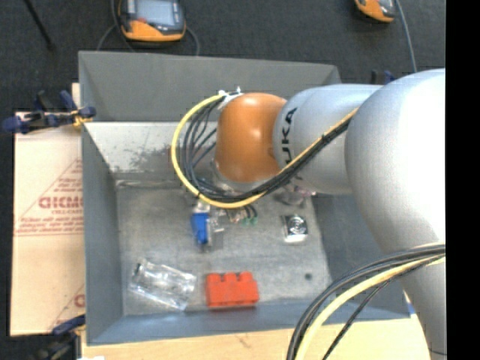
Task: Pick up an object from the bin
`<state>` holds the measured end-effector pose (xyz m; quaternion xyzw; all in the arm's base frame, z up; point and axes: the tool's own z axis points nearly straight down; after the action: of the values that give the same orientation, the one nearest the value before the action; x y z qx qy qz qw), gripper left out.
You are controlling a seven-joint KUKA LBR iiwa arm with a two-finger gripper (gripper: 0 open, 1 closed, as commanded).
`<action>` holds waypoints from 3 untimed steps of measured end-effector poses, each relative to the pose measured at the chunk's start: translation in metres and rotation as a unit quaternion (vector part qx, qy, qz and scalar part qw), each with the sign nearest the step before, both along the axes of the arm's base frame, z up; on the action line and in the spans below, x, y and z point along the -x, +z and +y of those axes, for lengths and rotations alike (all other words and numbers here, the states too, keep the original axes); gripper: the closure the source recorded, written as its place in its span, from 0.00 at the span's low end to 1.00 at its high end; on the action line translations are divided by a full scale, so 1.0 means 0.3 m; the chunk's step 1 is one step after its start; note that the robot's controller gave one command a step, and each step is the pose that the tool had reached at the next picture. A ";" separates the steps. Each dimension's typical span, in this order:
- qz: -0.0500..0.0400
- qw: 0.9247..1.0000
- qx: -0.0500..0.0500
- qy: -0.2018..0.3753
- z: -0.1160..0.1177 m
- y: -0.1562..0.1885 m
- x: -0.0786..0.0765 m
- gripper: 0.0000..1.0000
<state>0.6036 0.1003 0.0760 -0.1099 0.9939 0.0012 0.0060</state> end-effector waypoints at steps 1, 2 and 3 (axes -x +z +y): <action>-0.001 1.000 0.000 -0.003 -0.002 0.003 -0.007 0.00; 0.000 1.000 0.000 -0.004 -0.002 0.004 -0.007 1.00; 0.000 1.000 0.000 -0.006 -0.003 0.049 -0.014 1.00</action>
Offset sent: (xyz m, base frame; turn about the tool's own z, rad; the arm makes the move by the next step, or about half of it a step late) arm 0.0000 0.0000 0.0000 0.0000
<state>0.6079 0.0994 0.0908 -0.1040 0.9946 0.0012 0.0059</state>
